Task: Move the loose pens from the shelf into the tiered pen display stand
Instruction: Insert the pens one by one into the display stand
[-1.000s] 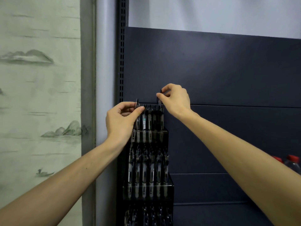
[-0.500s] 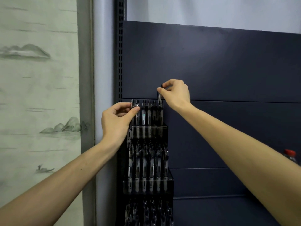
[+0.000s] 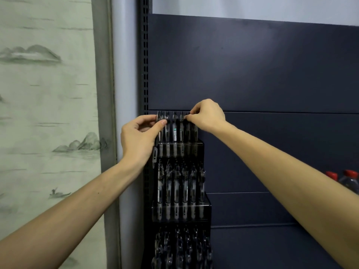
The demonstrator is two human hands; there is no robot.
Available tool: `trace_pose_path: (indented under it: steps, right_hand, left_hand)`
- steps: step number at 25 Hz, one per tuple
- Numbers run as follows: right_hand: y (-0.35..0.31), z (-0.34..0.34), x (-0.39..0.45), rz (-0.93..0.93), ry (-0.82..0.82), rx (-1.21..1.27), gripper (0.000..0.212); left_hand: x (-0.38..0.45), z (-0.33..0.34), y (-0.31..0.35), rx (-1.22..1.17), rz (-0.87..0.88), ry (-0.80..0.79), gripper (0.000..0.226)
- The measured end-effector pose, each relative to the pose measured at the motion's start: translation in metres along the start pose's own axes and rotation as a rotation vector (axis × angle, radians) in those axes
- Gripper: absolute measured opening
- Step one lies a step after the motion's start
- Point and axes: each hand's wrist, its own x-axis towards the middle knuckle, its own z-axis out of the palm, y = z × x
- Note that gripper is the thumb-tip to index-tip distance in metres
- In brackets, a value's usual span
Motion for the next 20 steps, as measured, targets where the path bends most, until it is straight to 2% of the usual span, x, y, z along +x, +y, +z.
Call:
trace_pose_path:
  steps: [3,5,6,9,12,14,18,20]
  right_hand:
    - [0.004,-0.002,-0.007,-0.011,0.106,0.156,0.027]
    - [0.003,-0.007,-0.017,-0.083,0.231,0.274,0.024]
    - [0.000,-0.010,-0.022,-0.133,0.215,0.348,0.022]
    - [-0.007,-0.013,-0.031,-0.226,-0.022,0.528,0.023]
    - [-0.005,-0.010,-0.033,-0.226,-0.061,0.587,0.019]
    - [0.000,-0.013,-0.034,-0.176,0.000,0.606,0.017]
    - [0.015,-0.031,-0.023,-0.041,0.282,0.526,0.019]
    - [0.019,-0.034,-0.019,-0.006,0.327,0.481,0.018]
  left_hand:
    - [0.002,0.002,0.002,-0.001,-0.012,0.000,0.019]
    - [0.002,0.007,0.006,-0.006,-0.009,-0.005,0.024]
    - [0.002,0.011,0.008,-0.009,-0.003,-0.016,0.029]
    - [-0.003,0.026,0.018,-0.019,0.008,-0.042,0.035]
    - [-0.011,0.040,0.023,-0.053,0.007,-0.065,0.029]
    - [-0.014,0.043,0.021,-0.060,0.014,-0.087,0.028]
    - [-0.011,0.038,0.015,-0.043,-0.013,-0.057,0.010]
    - [-0.009,0.031,0.009,-0.017,-0.020,-0.046,0.008]
